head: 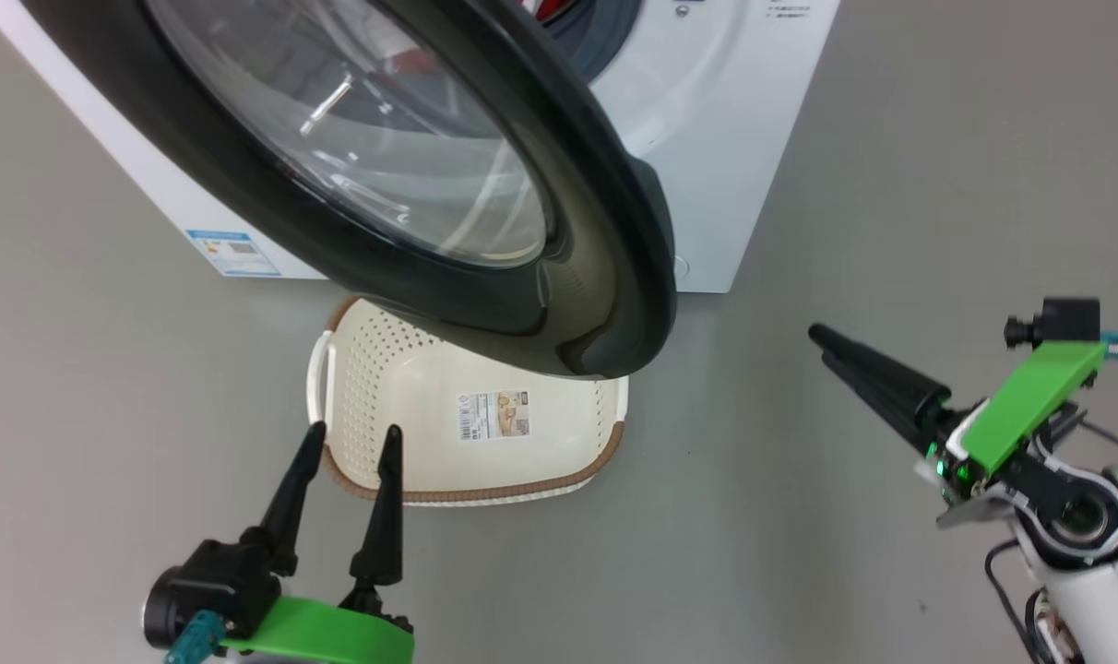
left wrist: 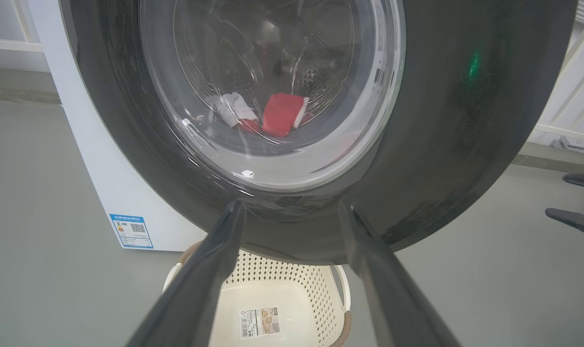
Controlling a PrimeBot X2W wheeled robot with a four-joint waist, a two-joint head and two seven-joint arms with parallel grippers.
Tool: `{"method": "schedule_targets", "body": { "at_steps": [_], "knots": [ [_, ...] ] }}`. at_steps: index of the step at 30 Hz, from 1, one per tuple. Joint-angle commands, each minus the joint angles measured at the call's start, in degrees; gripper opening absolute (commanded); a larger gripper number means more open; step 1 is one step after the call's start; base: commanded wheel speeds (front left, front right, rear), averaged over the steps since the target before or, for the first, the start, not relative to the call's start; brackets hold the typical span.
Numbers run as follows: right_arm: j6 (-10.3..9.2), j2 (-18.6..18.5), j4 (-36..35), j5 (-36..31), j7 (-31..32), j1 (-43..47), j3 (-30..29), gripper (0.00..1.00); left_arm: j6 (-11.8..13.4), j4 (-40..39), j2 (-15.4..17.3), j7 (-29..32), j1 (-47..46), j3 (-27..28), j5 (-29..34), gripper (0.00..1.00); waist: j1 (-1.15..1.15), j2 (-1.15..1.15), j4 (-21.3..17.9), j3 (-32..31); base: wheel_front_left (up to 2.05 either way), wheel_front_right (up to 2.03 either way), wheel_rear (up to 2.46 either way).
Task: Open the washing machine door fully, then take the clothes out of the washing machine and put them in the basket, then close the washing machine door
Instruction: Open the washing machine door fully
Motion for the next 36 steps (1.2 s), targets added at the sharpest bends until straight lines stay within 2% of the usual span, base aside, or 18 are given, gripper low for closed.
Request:
{"method": "schedule_targets", "body": {
  "at_steps": [1, 5, 14, 19, 24, 30, 34, 36],
  "knots": [
    [0.44, -0.1, -1.8, -0.6, -0.9, 1.4, 0.3, 1.0, -0.3, -1.1, 0.8, -0.7, 0.2, 2.4, 0.1, 1.0, 0.0, 0.0, -0.5, -0.2, 0.0, 0.0, 0.0],
    [0.44, 0.0, -2.4, -1.3, -2.3, 3.6, 0.4, 1.0, -0.6, -0.9, 0.8, -0.7, 0.3, 2.9, 0.2, 1.0, 0.0, 0.0, -0.9, -0.5, 0.0, 0.0, 0.0],
    [0.44, -3.0, -2.8, -8.4, -11.2, 9.0, 4.2, 1.0, -0.9, -0.1, 0.8, -0.7, 0.9, 4.7, -0.4, 1.0, 0.0, 0.0, -2.0, -1.4, 0.0, 0.0, 0.0],
    [0.44, -4.3, -3.6, -9.9, -18.9, 10.6, 6.0, 1.0, -1.1, 0.3, 0.8, -0.7, 1.4, 5.2, -0.4, 1.0, 0.0, 0.0, -2.5, -1.9, 0.0, 0.0, 0.0],
    [0.44, -6.3, -4.5, -13.0, -29.1, 11.6, 8.5, 1.0, -1.3, 0.7, 0.8, -0.7, 1.8, 5.7, -0.3, 1.0, 0.0, 0.0, -2.9, -2.2, 0.0, 0.0, 0.0],
    [0.44, -10.2, -3.9, -18.5, -41.4, 11.4, 14.9, 1.0, -1.5, 1.2, 0.8, -0.7, 1.9, 6.2, -0.2, 1.0, 0.0, 0.0, -3.1, -2.2, 0.0, 0.0, 0.0],
    [0.44, -11.6, -2.3, -22.8, -44.7, 10.5, 17.9, 1.0, -1.5, 1.3, 0.8, -0.7, 1.8, 6.4, -0.1, 1.0, 0.0, 0.0, -3.1, -2.2, 0.0, 0.0, 0.0],
    [0.44, -11.3, -2.0, -26.4, -44.9, 10.0, 16.4, 1.0, -1.5, 1.3, 0.8, -0.7, 1.8, 6.4, -0.1, 1.0, 0.0, 0.0, -3.1, -2.1, 0.0, 0.0, 0.0]
  ]
}}
